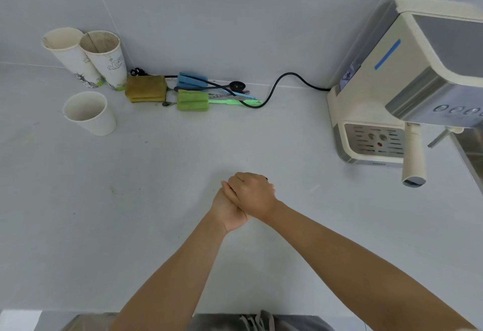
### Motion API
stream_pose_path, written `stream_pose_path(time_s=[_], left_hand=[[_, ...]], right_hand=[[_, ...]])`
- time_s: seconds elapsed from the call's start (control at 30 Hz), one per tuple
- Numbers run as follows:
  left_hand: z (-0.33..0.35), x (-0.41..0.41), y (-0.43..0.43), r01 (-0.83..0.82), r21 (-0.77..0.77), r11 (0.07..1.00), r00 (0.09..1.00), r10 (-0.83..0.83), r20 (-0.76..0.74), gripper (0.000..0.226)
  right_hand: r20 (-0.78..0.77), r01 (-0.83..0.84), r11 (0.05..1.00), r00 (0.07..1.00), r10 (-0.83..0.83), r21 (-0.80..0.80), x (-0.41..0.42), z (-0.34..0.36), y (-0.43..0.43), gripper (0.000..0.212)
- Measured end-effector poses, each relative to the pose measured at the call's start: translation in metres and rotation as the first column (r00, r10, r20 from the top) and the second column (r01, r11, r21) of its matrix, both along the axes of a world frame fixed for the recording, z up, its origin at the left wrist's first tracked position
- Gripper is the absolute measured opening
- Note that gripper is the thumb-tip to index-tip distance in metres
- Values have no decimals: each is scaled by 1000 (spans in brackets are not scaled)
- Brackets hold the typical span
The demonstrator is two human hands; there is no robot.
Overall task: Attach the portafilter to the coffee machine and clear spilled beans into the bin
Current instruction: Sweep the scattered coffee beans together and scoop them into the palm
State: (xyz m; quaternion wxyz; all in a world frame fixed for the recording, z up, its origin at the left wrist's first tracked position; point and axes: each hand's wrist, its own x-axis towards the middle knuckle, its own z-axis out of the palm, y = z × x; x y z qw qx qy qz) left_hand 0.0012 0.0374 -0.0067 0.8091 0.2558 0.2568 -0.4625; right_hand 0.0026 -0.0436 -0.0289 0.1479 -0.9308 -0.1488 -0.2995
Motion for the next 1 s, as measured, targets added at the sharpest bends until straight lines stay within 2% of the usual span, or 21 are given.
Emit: stream_pose_path(time_s=[0.13,0.2,0.33,0.4,0.47,0.6,0.67,0.83,1.0], left_hand=[[3,-2,0,-8,73,997,1000,8,-1,40],[-1,-2,1,-71,104,992,996,76,-43,40],[-6,-4,2,-131,144,981,989,140,-54,39],[-7,-5,3,-163,113,980,984,170,-54,40],[-8,-6,5,-174,58,983,983,176,-41,46],[-12,-7,7,-172,35,985,985,172,6,67],[-14,-6,10,-158,70,985,987,158,15,64],[-19,-8,17,-168,131,977,984,174,-40,35],[-20,-9,24,-81,136,987,997,82,-2,41]], right_hand=[[-17,-32,999,999,32,1,-4,-1,-1,41],[-14,-41,999,999,41,11,-7,-3,-2,42],[3,-76,995,997,76,61,-12,-6,-1,64],[-21,-88,995,996,90,54,-15,-4,-1,58],[-45,-96,995,994,98,34,-19,-4,-1,44],[-32,-107,991,993,110,83,-23,-3,0,62],[-26,-98,991,995,101,92,-22,-5,0,61],[-91,-84,991,992,93,103,-27,-7,-9,54],[-254,106,974,966,-52,202,-23,-10,-34,42]])
